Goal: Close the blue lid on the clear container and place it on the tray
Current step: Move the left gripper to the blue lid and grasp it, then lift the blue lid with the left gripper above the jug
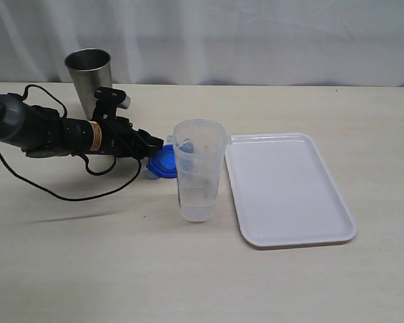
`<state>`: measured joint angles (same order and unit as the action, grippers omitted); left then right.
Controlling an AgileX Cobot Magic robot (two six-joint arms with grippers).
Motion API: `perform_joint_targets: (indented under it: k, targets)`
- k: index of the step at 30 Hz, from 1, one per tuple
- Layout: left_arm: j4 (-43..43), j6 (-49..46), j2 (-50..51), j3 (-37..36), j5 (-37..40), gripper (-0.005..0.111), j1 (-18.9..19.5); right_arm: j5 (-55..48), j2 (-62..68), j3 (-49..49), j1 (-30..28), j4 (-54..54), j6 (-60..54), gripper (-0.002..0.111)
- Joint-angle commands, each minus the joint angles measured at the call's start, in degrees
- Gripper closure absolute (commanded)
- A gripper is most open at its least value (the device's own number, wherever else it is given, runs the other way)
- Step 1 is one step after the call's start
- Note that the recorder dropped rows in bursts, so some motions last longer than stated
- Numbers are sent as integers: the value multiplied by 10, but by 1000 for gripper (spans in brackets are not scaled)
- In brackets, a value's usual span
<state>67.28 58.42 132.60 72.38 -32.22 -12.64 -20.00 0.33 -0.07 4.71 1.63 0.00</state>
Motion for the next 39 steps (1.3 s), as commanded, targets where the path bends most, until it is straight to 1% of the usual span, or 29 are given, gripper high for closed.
perform_joint_targets:
  k: [1, 4, 6, 14, 15, 17, 21, 34, 39]
  targets:
    - [6, -2, 0, 4, -2, 75, 0, 4, -3, 1, 1, 0, 0, 104]
    - [15, -4, 0, 4, -9, 89, 0, 4, -3, 1, 1, 0, 0, 104]
    - [23, -4, 0, 4, -12, 94, 0, 4, -3, 1, 1, 0, 0, 104]
    - [26, -5, 0, 4, -9, 96, 0, 4, -3, 1, 1, 0, 0, 104]
    - [26, -7, 0, 4, -9, 97, 0, 4, -3, 1, 1, 0, 0, 104]
    - [27, -12, -1, 4, -4, 106, 0, 4, -3, 1, 1, 0, 0, 104]
    - [57, -11, -19, 3, 0, 107, 0, 4, -3, 1, 1, 0, 0, 104]
    - [172, 105, -88, 3, 6, 107, 0, 4, -3, 1, 1, 0, 0, 104]
    - [177, 127, -128, 2, 6, 107, 0, 4, -3, 1, 1, 0, 0, 104]
